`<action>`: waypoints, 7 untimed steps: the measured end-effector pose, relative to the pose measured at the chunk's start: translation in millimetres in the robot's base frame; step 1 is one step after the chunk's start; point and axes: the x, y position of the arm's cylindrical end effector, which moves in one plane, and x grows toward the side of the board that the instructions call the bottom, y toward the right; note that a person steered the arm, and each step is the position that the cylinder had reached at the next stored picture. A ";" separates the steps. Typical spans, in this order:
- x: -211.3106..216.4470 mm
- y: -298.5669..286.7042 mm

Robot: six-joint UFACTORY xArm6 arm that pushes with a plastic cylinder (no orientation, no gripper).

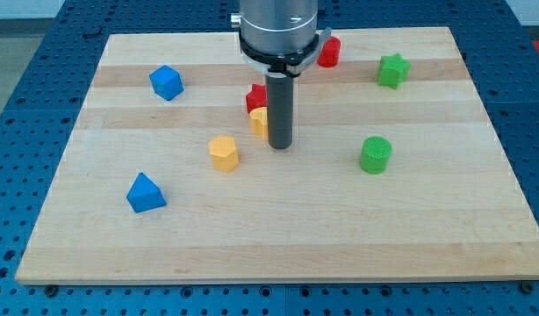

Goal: Push the green circle to the center

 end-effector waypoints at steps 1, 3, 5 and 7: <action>-2.1 -14.0; 85.3 3.7; 107.7 111.0; 69.1 133.9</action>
